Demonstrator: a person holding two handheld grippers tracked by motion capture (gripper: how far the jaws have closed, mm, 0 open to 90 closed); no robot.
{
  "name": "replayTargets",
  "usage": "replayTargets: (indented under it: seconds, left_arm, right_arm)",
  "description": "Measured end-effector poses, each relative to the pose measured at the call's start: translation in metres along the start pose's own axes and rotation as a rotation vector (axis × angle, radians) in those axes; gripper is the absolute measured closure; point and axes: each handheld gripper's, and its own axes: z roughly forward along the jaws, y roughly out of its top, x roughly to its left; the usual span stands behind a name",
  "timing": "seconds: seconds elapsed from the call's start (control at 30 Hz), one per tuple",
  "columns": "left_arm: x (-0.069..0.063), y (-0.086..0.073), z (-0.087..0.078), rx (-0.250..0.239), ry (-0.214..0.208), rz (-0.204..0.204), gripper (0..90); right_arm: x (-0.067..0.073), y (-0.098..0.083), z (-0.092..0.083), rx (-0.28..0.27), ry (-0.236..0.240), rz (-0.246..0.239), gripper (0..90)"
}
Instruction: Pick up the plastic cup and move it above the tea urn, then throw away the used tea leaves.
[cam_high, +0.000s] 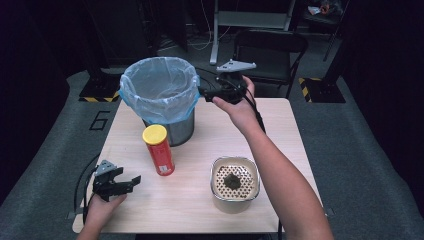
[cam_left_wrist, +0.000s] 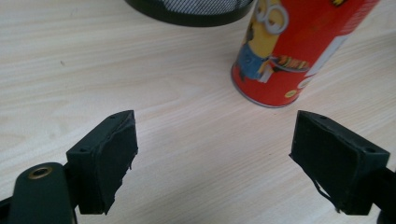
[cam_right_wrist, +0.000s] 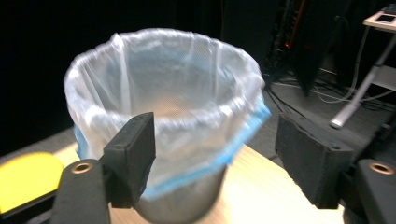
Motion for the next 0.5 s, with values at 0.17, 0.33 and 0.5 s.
replayTargets:
  seconds: [0.17,0.33,0.5]
  left_arm:
    - [-0.007,0.006,-0.005,-0.035,-0.027,-0.008,13.8]
    - [-0.018,0.015,-0.002,-0.037,-0.092,-0.004,16.3]
    - [-0.031,0.024,0.003,-0.059,-0.115,0.037,15.8]
  right_arm:
    - [-0.008,-0.017,-0.02,0.016,-0.032,0.0,30.5]
    - [-0.015,-0.037,-0.042,0.027,-0.071,-0.008,30.5]
    - [-0.027,-0.06,-0.067,0.031,-0.091,0.015,30.2]
